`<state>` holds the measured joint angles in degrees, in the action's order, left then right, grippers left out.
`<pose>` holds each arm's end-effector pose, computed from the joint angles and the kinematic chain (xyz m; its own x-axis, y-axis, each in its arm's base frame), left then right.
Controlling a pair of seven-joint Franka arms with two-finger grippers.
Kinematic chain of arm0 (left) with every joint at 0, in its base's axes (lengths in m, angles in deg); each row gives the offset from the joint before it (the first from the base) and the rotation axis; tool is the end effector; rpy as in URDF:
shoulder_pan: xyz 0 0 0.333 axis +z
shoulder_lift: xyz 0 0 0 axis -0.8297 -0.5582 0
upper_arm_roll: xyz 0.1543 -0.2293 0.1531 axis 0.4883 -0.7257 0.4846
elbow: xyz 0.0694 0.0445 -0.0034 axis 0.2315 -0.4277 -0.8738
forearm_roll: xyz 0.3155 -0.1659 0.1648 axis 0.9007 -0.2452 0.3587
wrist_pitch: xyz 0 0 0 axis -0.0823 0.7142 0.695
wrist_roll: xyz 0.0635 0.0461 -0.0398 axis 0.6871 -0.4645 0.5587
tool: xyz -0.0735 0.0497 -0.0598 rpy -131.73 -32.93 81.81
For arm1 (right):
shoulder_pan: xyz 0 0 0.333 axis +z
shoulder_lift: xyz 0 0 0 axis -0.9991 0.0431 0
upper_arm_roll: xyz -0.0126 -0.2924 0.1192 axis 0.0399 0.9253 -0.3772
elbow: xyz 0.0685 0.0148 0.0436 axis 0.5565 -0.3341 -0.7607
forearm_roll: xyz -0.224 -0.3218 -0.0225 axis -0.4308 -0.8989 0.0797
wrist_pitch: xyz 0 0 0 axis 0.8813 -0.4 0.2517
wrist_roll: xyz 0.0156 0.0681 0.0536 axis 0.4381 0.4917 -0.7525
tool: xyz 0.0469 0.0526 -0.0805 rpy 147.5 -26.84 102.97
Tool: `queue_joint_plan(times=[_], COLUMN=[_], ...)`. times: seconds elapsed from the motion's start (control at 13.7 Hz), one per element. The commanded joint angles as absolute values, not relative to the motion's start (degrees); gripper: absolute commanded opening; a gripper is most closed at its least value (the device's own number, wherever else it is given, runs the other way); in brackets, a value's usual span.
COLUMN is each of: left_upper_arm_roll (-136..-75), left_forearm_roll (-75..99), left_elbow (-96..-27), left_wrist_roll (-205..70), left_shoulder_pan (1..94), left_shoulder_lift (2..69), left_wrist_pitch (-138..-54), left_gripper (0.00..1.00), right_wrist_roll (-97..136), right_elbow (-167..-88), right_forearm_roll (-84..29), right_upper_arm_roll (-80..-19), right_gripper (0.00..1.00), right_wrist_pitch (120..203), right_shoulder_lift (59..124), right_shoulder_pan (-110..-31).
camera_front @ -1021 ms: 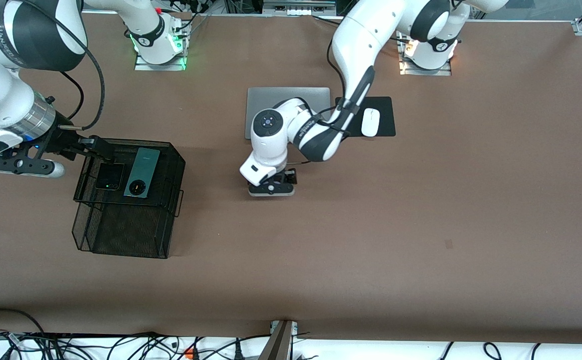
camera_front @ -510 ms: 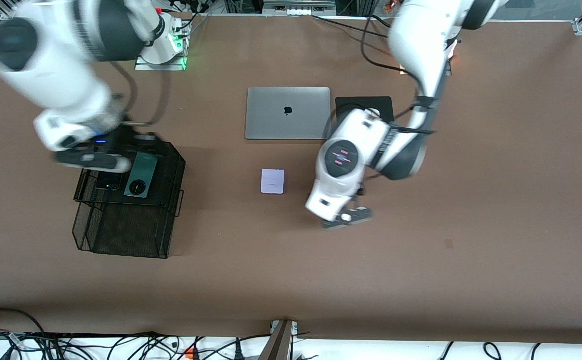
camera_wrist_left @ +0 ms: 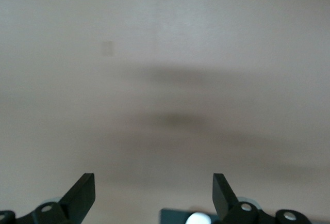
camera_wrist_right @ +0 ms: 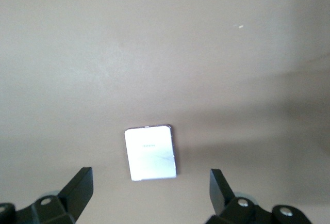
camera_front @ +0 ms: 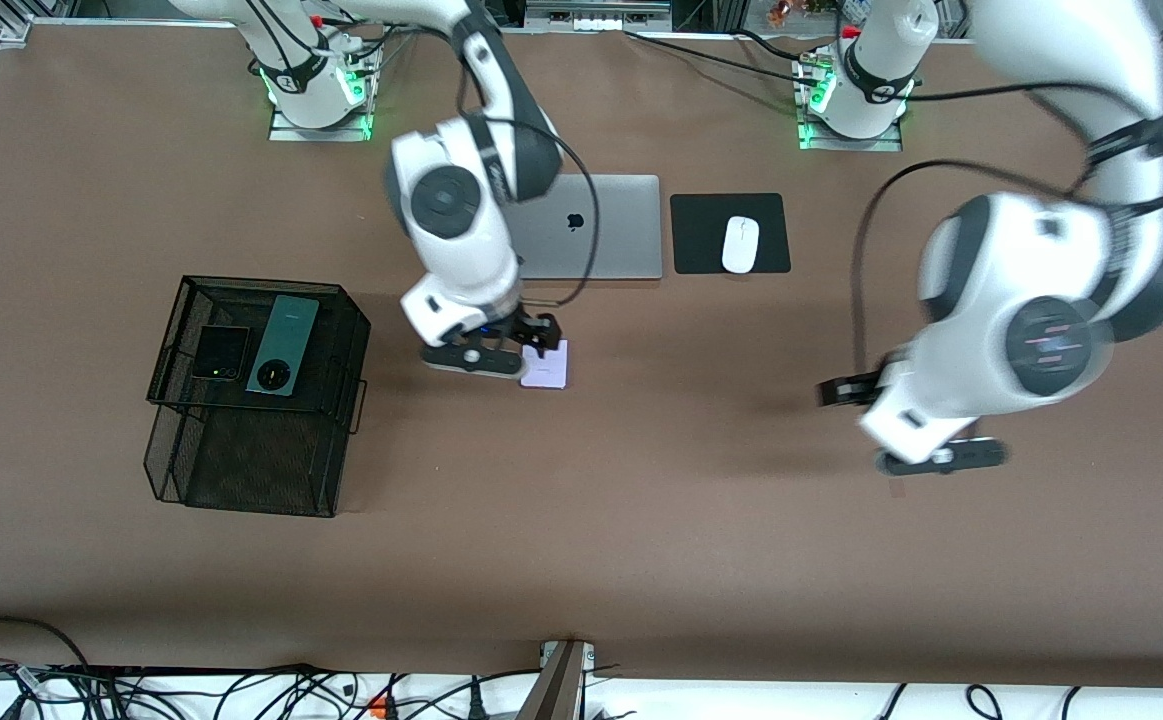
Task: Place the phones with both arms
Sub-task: 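Grasp the white phone with the right gripper while the left gripper withdraws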
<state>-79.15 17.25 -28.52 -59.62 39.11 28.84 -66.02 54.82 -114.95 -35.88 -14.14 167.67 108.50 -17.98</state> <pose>0.6811 -0.1383 0.4626 0.9790 0.0902 -0.1830 0.0817 -0.9952 -0.0534 0.5615 0.4358 0.3280 0.9871 -0.1411 0.0758 -0.1381 -0.9894 -0.0439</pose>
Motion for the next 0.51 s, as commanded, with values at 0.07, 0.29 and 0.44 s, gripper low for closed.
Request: queue_joint_plan(times=[0.07, 0.29, 0.44], left_upper_arm_roll=[-80.2, -80.2, -80.2], left_forearm_roll=[21.0, 21.1, 21.2], left_elbow=[-32.0, -34.0, -36.3], left_wrist_roll=[-70.6, -77.5, -80.1], left_shoulder_pan=[43.7, 47.5, 48.5], left_shoulder_lift=[37.4, 41.8, 44.8], left_wrist_pitch=[-60.4, -58.6, -58.6], left_gripper=[1.0, 1.0, 1.0], right_wrist_roll=[55.2, 55.1, 55.1], right_elbow=[-113.5, -114.5, -115.7], right_forearm_roll=[-35.0, -35.0, -35.0], right_upper_arm_roll=[-17.4, -18.7, -20.1], right_gripper=[1.0, 1.0, 1.0], right_wrist_pitch=[172.6, 176.6, 180.8], right_shoulder_lift=[114.1, 117.1, 118.6], right_shoulder_pan=[-18.8, -18.7, -18.6])
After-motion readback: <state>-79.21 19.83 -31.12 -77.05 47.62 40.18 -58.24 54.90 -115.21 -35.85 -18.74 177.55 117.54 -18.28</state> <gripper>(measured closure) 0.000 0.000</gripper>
